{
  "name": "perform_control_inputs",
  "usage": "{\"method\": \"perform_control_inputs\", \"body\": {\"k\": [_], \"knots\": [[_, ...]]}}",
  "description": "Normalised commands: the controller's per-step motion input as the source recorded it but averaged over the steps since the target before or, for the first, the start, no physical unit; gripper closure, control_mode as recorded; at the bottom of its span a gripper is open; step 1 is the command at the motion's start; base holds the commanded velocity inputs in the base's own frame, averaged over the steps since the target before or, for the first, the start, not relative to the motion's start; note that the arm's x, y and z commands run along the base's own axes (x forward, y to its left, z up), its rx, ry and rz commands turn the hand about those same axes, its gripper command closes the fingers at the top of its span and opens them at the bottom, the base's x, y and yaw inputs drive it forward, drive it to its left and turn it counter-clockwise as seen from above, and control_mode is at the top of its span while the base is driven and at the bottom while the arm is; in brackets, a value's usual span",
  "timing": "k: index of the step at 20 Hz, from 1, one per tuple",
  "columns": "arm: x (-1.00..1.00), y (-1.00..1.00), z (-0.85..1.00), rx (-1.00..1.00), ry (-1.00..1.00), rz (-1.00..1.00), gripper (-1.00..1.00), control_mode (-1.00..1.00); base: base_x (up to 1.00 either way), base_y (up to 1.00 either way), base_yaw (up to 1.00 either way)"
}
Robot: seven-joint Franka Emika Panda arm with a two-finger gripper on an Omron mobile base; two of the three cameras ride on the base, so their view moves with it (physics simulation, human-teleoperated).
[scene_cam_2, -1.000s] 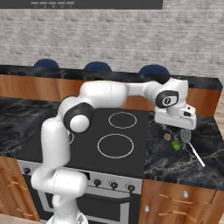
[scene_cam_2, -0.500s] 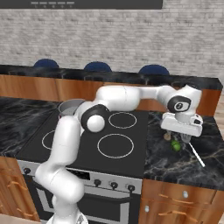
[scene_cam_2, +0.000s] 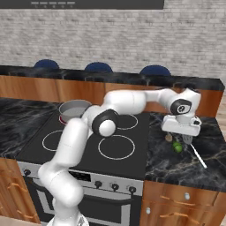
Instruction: Put the avocado and garlic in the pot. Retrieve the spatula and lightly stir the vegetables in the pot.
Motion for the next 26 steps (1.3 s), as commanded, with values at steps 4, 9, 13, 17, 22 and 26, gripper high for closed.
{"method": "perform_control_inputs", "body": {"k": [4, 9, 13, 17, 22, 26], "knots": [[0.09, 0.00, -0.24, 0.00, 0.00, 0.00, -1.00, -1.00, 0.00, 0.00, 0.00], [0.10, -0.06, -0.17, 0.00, 0.01, 0.00, -1.00, -1.00, 0.00, 0.00, 0.00], [0.28, -0.07, -0.34, 0.00, 0.04, 0.00, -1.00, -1.00, 0.00, 0.00, 0.00], [0.34, -0.19, -0.25, 0.00, 0.00, 0.00, -1.00, -1.00, 0.00, 0.00, 0.00], [0.01, -0.17, -0.01, 0.00, 0.00, 0.02, -1.00, -1.00, 0.00, 0.00, 0.00], [-0.27, 0.15, 0.00, 0.00, 0.00, 0.12, -1.00, -1.00, 0.00, 0.00, 0.00]]}}
